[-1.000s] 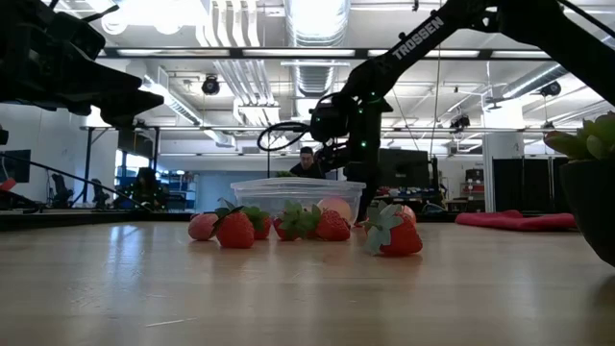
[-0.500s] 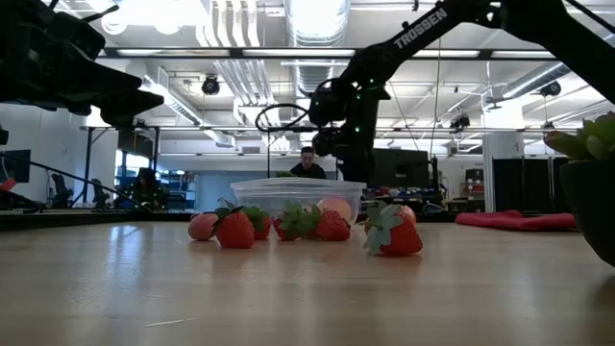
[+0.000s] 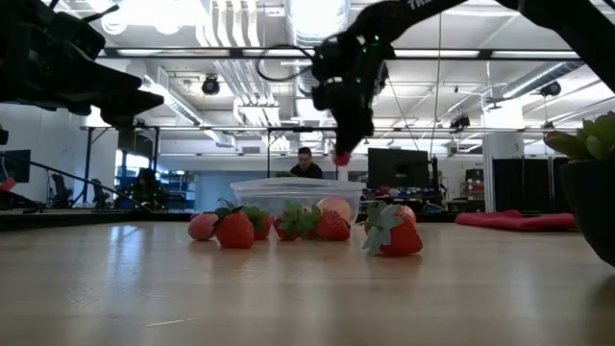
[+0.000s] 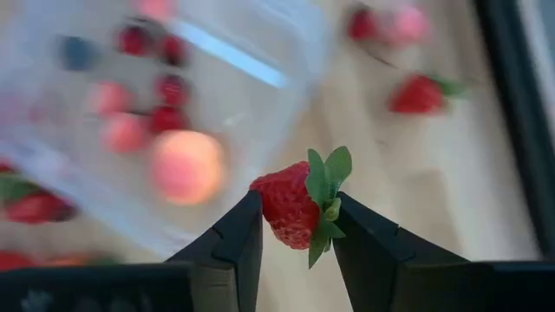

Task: Pick and placing Produce into tupperware
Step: Put the red strawberry into the transparent container

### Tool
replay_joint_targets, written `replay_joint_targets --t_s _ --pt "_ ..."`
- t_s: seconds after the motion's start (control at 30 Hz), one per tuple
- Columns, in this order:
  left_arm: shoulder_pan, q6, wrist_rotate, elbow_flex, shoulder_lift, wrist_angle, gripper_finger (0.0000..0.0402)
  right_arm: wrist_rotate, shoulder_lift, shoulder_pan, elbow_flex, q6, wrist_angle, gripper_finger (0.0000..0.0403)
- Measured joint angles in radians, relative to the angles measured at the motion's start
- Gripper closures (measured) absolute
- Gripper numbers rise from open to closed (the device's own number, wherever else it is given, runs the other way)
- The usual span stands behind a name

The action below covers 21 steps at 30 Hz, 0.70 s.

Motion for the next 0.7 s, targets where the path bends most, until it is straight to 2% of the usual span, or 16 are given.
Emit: replay_joint_targets --t_s 0.33,0.7 --pt "0.000 0.000 0.000 0.000 0.000 0.000 0.0146 -0.001 0.066 0.115 0.070 0.102 0.046 0.0273" --pt "0.000 0.000 0.000 0.000 0.000 0.000 0.0146 0.084 0.075 0.127 0.096 0.174 0.061 0.0148"
